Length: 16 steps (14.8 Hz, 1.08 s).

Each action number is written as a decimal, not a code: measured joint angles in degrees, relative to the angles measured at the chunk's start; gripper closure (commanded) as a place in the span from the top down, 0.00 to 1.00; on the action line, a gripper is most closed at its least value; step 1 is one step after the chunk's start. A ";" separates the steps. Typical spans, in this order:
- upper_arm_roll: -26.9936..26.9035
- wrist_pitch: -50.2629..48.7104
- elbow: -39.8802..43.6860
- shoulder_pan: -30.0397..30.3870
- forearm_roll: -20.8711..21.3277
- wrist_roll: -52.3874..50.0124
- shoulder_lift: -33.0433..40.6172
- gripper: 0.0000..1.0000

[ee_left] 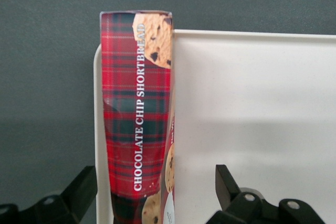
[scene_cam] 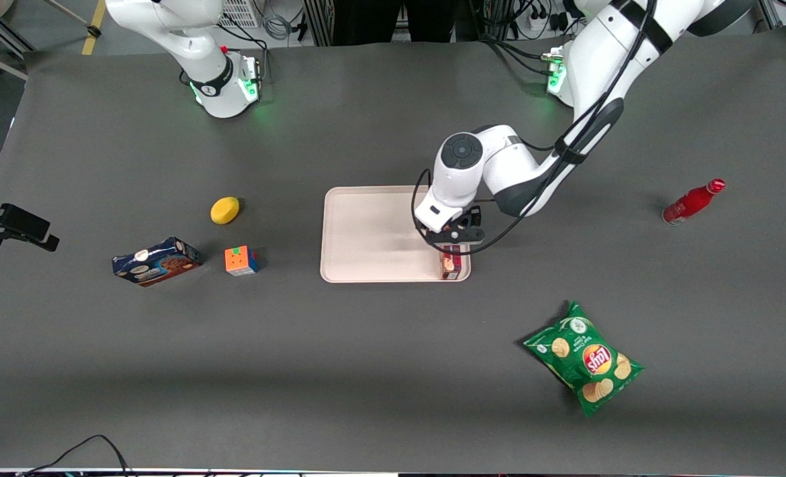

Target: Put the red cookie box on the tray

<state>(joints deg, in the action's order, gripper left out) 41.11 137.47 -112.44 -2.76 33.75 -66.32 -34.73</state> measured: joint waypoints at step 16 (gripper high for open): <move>-18.75 -32.49 11.65 3.08 -26.44 52.13 29.37 1.00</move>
<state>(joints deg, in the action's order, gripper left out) 22.36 104.99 -100.79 0.32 7.31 -14.20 -5.35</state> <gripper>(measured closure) 0.000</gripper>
